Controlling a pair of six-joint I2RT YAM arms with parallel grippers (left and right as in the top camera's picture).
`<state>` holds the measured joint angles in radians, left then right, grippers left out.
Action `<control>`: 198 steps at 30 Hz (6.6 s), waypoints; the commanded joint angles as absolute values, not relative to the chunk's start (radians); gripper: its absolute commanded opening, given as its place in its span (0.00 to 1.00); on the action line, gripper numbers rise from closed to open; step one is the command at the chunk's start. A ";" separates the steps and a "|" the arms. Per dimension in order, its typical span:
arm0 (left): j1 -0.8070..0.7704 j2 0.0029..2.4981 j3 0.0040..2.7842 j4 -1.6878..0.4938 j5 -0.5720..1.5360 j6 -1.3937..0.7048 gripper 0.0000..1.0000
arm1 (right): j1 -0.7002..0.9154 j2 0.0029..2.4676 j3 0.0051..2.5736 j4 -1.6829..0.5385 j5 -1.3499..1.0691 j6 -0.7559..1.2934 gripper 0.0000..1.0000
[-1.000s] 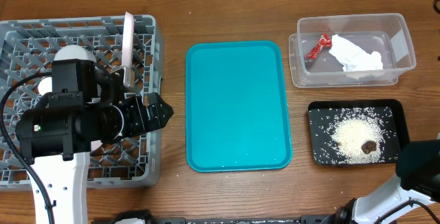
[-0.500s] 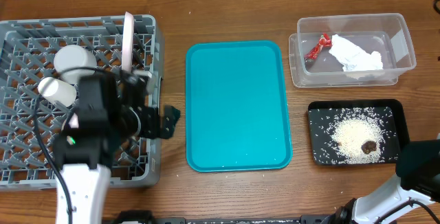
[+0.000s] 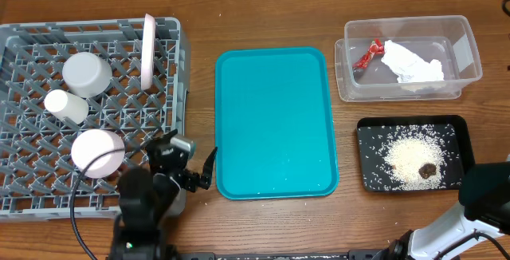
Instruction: Sort waste into correct bins and load items into the dishwasher
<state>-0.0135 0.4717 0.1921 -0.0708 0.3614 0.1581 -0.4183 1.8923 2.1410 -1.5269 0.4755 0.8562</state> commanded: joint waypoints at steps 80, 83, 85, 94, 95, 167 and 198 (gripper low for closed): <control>-0.019 0.004 0.005 -0.077 -0.010 0.045 1.00 | -0.418 1.855 2.159 -1.522 0.485 0.857 1.00; -0.020 0.004 0.005 -0.077 -0.010 0.045 1.00 | -0.408 1.821 2.159 -1.522 0.485 0.857 1.00; -0.019 0.004 0.005 -0.077 -0.010 0.045 1.00 | -0.392 1.785 2.159 -1.522 0.485 0.857 1.00; -0.020 0.004 0.005 -0.077 -0.010 0.045 1.00 | -0.374 1.653 2.159 -1.500 0.445 0.858 1.00; -0.019 0.004 0.005 -0.076 -0.010 0.045 1.00 | -0.370 1.637 2.159 -1.487 0.423 0.858 1.00; -0.019 0.004 0.005 -0.077 -0.010 0.045 1.00 | 0.009 0.002 0.008 0.000 -0.002 0.025 1.00; -0.019 0.004 0.005 -0.077 -0.010 0.045 1.00 | 0.010 0.002 0.008 -0.085 -0.002 -0.176 1.00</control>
